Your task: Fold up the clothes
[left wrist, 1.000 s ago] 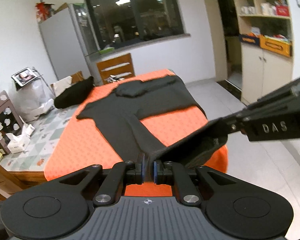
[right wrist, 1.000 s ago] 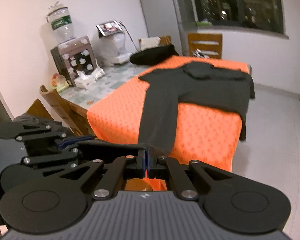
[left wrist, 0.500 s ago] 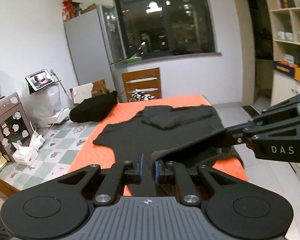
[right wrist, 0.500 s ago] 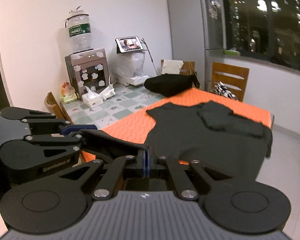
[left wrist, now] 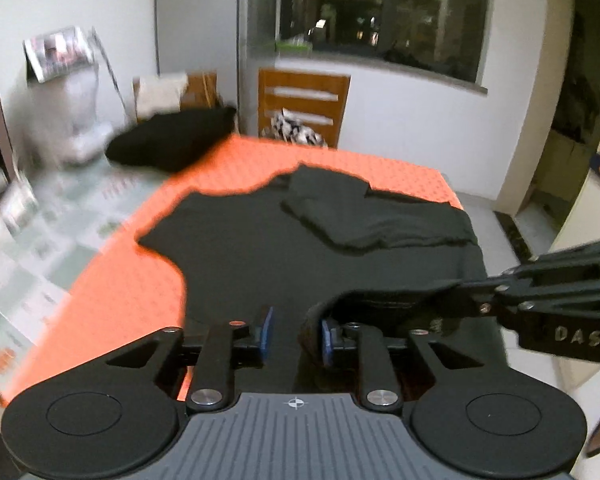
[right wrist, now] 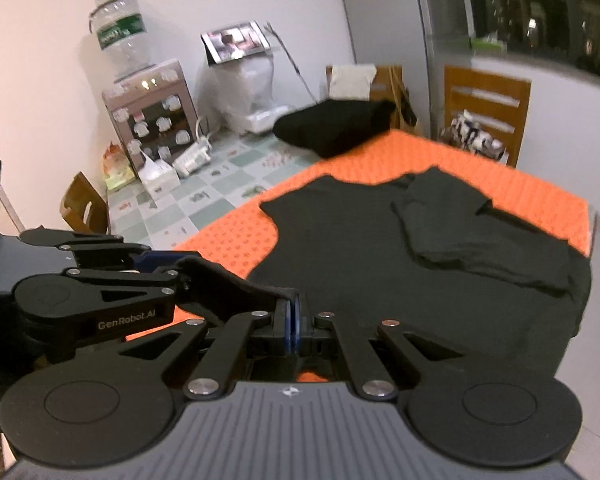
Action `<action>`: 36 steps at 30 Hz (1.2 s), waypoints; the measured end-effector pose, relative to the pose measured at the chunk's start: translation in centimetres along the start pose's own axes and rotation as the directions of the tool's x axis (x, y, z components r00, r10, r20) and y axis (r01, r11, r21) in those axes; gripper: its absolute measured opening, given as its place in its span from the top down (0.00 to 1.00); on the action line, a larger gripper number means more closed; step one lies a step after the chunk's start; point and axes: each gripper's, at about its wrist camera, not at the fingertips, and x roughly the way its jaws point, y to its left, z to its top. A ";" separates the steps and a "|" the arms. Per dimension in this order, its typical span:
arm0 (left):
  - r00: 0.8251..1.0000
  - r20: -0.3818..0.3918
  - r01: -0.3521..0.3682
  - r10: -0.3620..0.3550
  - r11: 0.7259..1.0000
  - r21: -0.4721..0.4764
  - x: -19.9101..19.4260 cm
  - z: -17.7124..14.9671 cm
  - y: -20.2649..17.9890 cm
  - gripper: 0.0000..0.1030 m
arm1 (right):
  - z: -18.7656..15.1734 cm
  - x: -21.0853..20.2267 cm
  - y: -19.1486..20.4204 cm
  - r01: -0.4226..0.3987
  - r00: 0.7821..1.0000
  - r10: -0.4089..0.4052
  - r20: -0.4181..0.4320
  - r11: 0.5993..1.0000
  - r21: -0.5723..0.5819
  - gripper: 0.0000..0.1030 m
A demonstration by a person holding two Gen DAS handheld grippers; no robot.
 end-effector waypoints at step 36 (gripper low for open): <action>0.816 -0.185 -0.491 0.548 0.486 -0.723 -5.1 -9.6 -13.0 0.39 | 9.6 19.6 -17.0 -0.549 0.774 0.411 -0.481 0.815 -0.187 0.72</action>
